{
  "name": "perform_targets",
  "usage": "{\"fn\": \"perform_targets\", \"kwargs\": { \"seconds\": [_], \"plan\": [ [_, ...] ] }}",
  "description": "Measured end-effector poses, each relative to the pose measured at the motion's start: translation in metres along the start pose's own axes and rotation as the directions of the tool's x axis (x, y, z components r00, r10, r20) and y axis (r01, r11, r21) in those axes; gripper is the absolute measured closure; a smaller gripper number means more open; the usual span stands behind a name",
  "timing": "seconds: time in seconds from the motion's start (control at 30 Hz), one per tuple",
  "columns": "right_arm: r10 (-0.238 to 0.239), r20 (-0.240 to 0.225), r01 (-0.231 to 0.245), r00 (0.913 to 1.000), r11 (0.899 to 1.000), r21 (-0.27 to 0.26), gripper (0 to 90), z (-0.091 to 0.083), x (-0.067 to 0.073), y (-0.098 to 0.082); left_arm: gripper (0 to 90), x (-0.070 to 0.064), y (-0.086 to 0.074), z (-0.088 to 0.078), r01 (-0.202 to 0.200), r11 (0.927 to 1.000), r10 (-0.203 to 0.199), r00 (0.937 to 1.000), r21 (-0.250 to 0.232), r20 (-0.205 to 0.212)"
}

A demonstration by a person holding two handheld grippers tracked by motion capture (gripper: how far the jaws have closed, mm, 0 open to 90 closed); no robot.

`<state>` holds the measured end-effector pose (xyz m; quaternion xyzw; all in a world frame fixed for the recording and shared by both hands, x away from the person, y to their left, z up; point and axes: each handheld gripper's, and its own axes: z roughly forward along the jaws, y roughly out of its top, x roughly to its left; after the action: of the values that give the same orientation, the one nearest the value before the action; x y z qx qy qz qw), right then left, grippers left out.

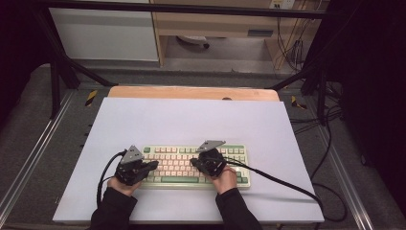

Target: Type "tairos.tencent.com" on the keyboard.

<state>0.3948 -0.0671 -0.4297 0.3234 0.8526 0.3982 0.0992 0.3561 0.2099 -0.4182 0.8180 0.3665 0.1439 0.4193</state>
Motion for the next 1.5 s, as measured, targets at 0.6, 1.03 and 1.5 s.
{"fn": "perform_targets", "kwargs": {
  "seconds": [0.6,1.03,1.5],
  "plan": [
    [-0.027,-0.049,0.025,0.9984,0.999,-0.028,90.0,-0.028,0.005,0.004,90.0,-0.001,0.002,-0.002,-0.002,1.0000,0.002,1.0000,-0.008,-0.004],
    [-0.016,-0.053,0.014,0.9985,0.999,-0.042,90.0,-0.043,-0.001,-0.006,90.0,-0.005,0.011,0.003,-0.021,0.9998,0.021,0.9996,0.004,-0.021],
    [0.005,-0.051,-0.007,0.9987,0.999,-0.035,90.0,-0.058,-0.008,-0.024,90.0,-0.010,0.023,0.022,-0.028,0.9992,0.029,0.9992,0.030,-0.028]
  ]
}}
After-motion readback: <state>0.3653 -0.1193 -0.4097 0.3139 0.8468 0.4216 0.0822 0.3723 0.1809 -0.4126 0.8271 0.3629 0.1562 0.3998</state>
